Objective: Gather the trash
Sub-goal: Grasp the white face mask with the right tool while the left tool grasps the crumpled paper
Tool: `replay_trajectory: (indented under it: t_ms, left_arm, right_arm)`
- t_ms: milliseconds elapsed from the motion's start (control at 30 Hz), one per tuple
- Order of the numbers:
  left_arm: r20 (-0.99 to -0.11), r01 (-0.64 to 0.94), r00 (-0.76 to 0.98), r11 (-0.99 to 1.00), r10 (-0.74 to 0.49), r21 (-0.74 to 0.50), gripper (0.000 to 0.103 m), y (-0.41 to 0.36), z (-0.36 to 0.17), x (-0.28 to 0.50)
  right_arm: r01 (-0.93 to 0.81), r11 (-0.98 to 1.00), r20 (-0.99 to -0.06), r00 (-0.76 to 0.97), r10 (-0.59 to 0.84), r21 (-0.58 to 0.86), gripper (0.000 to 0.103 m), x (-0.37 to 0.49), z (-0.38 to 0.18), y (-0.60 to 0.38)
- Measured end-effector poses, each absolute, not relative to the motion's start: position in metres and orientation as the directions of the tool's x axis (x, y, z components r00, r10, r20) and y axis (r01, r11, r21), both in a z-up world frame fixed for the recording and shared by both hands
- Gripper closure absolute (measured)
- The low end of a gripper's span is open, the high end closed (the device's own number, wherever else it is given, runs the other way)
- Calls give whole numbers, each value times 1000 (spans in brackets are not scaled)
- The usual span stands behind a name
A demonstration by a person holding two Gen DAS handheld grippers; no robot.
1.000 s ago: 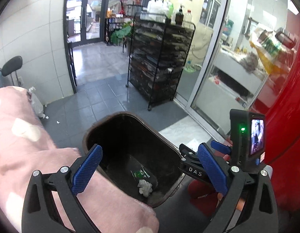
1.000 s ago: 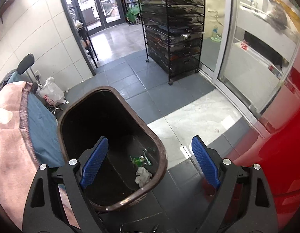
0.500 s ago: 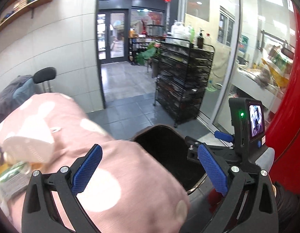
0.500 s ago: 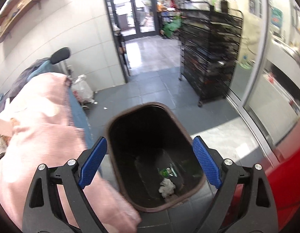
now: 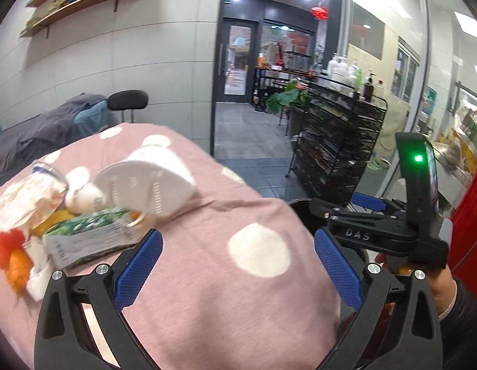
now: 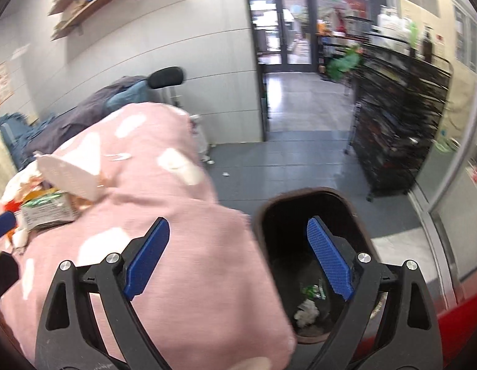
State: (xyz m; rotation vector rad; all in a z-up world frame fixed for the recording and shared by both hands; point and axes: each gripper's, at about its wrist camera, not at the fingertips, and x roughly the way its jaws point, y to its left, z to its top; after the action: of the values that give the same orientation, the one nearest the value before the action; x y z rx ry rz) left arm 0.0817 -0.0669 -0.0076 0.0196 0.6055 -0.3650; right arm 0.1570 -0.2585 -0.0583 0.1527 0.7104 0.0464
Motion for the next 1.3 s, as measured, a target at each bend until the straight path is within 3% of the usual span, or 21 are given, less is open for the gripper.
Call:
replay_trajectory:
  t_ms: [200,600,800,933,1000,1067,1100,1167,1300]
  left_arm:
    - [-553,232,788,963,-269,-137,6,-18,-12,73]
    - [-586,14,804,987,-107,-160,6,79,-28,65]
    - [-571,-41,818,984,-67,-175,6,114,-18,72]
    - [-563,-59,825,986,-40,-156,6,136,-5,86]
    - [-567,-67,823,988,-26,-142,6,146,-1,95]
    - [-579,-75,815,988,-19,-138,6,161,2,110]
    - [-585,-80,811,986,-21,-147,6,170,3,118]
    - [-596,-96,803,981,-26,-172,6,184,4,130]
    - [-636,-106,770,972,-52,-208,6,203,-3,156]
  right_arm:
    - [-136,976,-641,737,214,169,13,167,-46,-218]
    - [-408,912,-639,691,339,43,13,185,-31,-119]
    - [-529,844,-615,694,375,-82,25,207,-16,-76]
    - [-565,817,-640,671,374,-115,35,228,-14,-60]
    - [-577,805,-662,658,358,-137,46,237,-19,-53]
    - [-595,790,-694,631,347,-146,66,243,-26,-48]
    - [-603,783,-708,619,339,-153,70,244,-30,-46]
    - [-610,776,-724,607,328,-160,88,243,-36,-45]
    - [-618,774,-729,593,342,-138,96,237,-40,-50]
